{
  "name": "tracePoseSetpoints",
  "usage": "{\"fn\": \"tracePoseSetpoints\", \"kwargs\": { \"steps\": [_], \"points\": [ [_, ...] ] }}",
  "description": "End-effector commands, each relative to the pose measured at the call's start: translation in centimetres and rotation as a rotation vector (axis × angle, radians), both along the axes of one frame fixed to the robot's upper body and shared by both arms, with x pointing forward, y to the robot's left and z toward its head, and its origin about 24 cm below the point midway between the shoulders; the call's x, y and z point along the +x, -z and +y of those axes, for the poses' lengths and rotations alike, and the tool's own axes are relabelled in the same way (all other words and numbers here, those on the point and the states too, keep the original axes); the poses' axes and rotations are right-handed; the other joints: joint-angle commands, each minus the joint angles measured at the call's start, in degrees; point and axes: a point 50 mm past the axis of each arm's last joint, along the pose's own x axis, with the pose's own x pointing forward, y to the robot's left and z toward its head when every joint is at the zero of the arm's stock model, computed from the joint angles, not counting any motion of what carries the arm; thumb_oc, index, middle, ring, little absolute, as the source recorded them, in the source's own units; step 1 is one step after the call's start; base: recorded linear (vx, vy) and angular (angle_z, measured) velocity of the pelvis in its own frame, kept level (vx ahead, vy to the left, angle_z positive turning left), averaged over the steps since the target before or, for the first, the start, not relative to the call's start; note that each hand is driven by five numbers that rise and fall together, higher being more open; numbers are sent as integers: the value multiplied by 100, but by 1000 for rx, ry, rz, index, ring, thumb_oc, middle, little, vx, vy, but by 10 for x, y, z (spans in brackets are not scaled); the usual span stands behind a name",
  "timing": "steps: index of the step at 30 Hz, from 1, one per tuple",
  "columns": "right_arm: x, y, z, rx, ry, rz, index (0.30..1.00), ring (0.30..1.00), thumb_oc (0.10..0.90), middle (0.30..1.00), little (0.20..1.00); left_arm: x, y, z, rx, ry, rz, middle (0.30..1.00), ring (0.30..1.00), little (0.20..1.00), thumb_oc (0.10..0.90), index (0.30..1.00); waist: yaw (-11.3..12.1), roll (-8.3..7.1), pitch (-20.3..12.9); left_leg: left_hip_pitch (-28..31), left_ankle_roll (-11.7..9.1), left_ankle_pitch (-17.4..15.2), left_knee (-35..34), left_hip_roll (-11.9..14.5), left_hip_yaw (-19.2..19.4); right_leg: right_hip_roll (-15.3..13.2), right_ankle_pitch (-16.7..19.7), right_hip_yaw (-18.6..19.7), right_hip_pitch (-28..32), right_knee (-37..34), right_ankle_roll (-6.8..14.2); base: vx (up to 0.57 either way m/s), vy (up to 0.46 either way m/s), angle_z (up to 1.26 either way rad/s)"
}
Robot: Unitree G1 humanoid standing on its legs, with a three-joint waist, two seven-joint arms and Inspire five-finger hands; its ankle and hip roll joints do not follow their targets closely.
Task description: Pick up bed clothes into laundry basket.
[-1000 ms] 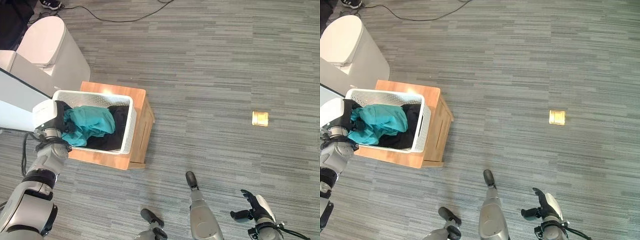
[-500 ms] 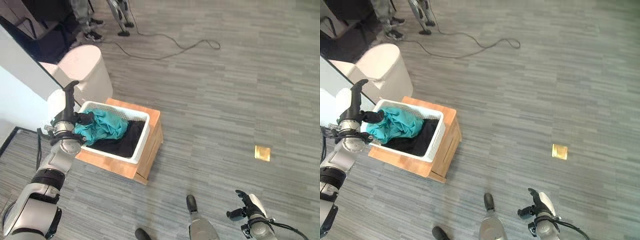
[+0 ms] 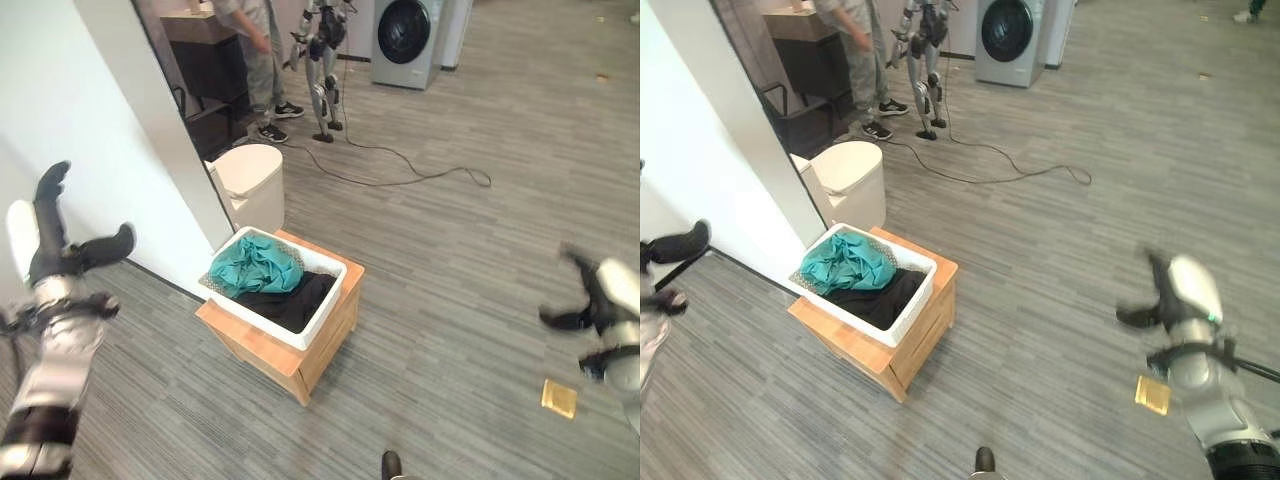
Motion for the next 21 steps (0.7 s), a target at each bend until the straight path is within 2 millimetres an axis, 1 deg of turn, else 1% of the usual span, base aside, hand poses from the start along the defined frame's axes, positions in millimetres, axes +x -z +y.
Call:
{"fn": "tracePoseSetpoints", "kwargs": {
  "steps": [1, 2, 3, 4, 5, 6, 7, 8, 9, 10, 11, 12, 13, 14, 15, 16, 17, 19, 20, 21],
  "points": [
    [17, -27, 55, -95, -286, -121, 900, 900, 800, 900, 900, 9, -51, 8, 25, -2, -252, 900, 900, 900, 800, 900, 409, 112, 13, -349, -266, 724, 18, 508, -79, -233, -913, -329, 309, 34, 342, -47, -11, 26],
    [18, -27, 57, -97, -292, -121, 900, 900, 800, 900, 900, 6, -50, 9, 23, -9, -252, 900, 900, 900, 800, 900, 357, 125, 13, -362, -270, 732, 17, 515, -96, -225, -916, -342, 306, 36, 337, -290, -31, 51],
    [25, -57, 102, -98, -493, -250, 900, 900, 800, 900, 900, -8, -31, -1, -71, 4, -281, 900, 900, 900, 800, 900, 851, 104, 246, -724, -328, 878, 30, 558, -330, -241, -978, -553, 204, 31, 294, -244, -27, 53],
    [26, -58, 103, -99, -496, -249, 900, 900, 800, 900, 900, -10, -30, -1, -72, 0, -281, 900, 900, 900, 800, 900, 820, 112, 246, -733, -327, 880, 32, 558, -342, -241, -980, -564, 205, 31, 293, -478, -79, 91],
    [29, -74, 128, -108, -597, -320, 900, 900, 800, 900, 900, -10, -16, -8, -109, 0, -265, 900, 900, 900, 800, 900, 1065, -4, 464, -722, -180, 679, 332, 522, -241, -351, -968, -880, 207, 44, 221, -338, -140, 98],
    [30, -77, 135, -108, -626, -330, 900, 900, 800, 900, 900, -7, -13, -12, -121, 15, -260, 900, 900, 900, 800, 900, 1125, -103, 496, -633, -166, 359, 591, 523, -105, -435, -1015, -1006, 194, 75, 174, -331, -133, 115],
    [32, -78, 135, -108, -627, -332, 900, 900, 800, 900, 900, -7, -13, -12, -121, 13, -262, 900, 900, 900, 800, 900, 1095, -109, 524, -660, -161, 273, 691, 524, -135, -453, -1039, -1026, 224, 80, 184, -273, -221, 169],
    [31, -85, 144, -119, -655, -363, 900, 900, 800, 900, 900, -4, -7, -20, -142, 41, -250, 900, 900, 900, 800, 900, 1172, -256, 546, -556, -78, -34, 1207, 481, 169, -492, -1000, -1345, 204, 132, 5, -254, -158, 167],
    [31, -88, 145, -120, -655, -374, 900, 900, 800, 900, 900, -5, -4, -22, -150, 48, -241, 900, 900, 900, 800, 900, 1131, -299, 570, -569, -27, -293, 1606, 528, 206, -544, -1050, -1589, 255, 190, -65, -261, -163, 155],
    [31, -88, 145, -119, -655, -373, 900, 900, 800, 900, 900, -5, -4, -22, -150, 48, -240, 900, 900, 900, 800, 900, 1095, -292, 577, -606, -25, -341, 1678, 544, 155, -543, -1073, -1629, 275, 202, -65, -169, -65, 182],
    [31, -89, 144, -119, -649, -382, 900, 900, 800, 900, 900, -6, 0, -25, -165, 56, -233, 900, 900, 900, 800, 900, 1087, -362, 532, -480, 3, -475, 1822, 594, 377, -592, -1061, -1908, 274, 273, -147, -283, -40, 242],
    [30, -88, 137, -128, -623, -371, 900, 900, 800, 900, 900, -3, -1, -30, -173, 93, -226, 900, 900, 900, 800, 900, 893, -464, 436, -157, 28, -675, 1934, 774, 850, -710, -1059, -2491, 277, 408, -238, -277, -39, 267],
    [29, -88, 136, -127, -620, -369, 900, 900, 800, 900, 900, -2, -1, -30, -174, 97, -223, 900, 900, 900, 800, 900, 860, -463, 445, -148, 30, -680, 1912, 762, 801, -721, -1078, -2552, 318, 425, -226, -371, 49, 331],
    [28, -88, 126, -129, -589, -359, 900, 900, 800, 900, 900, 2, -4, -36, -190, 137, -229, 900, 900, 900, 800, 900, 673, -570, 339, 235, -35, -582, 1706, 1067, 1229, -863, -1072, -2969, 341, 546, -281, -242, 94, 356],
    [27, -86, 122, -125, -577, -348, 900, 900, 800, 900, 900, 1, -4, -37, -194, 141, -233, 900, 900, 900, 800, 900, 607, -611, 299, 354, -114, -370, 1507, 1253, 1271, -921, -1073, -3082, 377, 600, -277, -328, 241, 449],
    [25, -88, 117, -116, -555, -353, 900, 900, 800, 900, 900, -1, 0, -43, -217, 166, -224, 900, 900, 900, 800, 900, 600, -638, 254, 365, -223, -43, 1076, 1517, 1046, -968, -1013, -2984, 403, 706, -206, -138, 401, 375],
    [22, -86, 113, -100, -541, -345, 900, 900, 800, 900, 900, -11, 8, -41, -231, 146, -195, 900, 900, 900, 800, 900, 556, -630, 129, 377, -312, -5, 594, 1398, 904, -1057, -859, -2885, 371, 760, -76, -79, 467, 265],
    [20, -87, 114, -84, -542, -361, 900, 900, 800, 900, 900, -9, 6, -44, -225, 167, -195, 900, 900, 900, 800, 900, 613, -704, 77, 322, -294, -58, 363, 1188, 827, -1282, -656, -2985, 305, 866, 65, -35, 418, 179],
    [22, -86, 114, -62, -527, -366, 900, 900, 800, 900, 900, -5, -5, -46, -211, 199, -227, 900, 900, 900, 800, 900, 717, -863, 134, 228, -164, -190, 218, 893, 692, -1644, -399, -3210, 325, 1112, 254, -40, 384, 136],
    [21, -86, 114, -51, -519, -379, 900, 900, 800, 900, 900, -4, -13, -48, -196, 221, -255, 900, 900, 900, 800, 900, 742, -982, 196, 222, -36, -313, 151, 690, 626, -1879, -314, -3324, 356, 1343, 375, 10, 331, 79]
  ]
}}
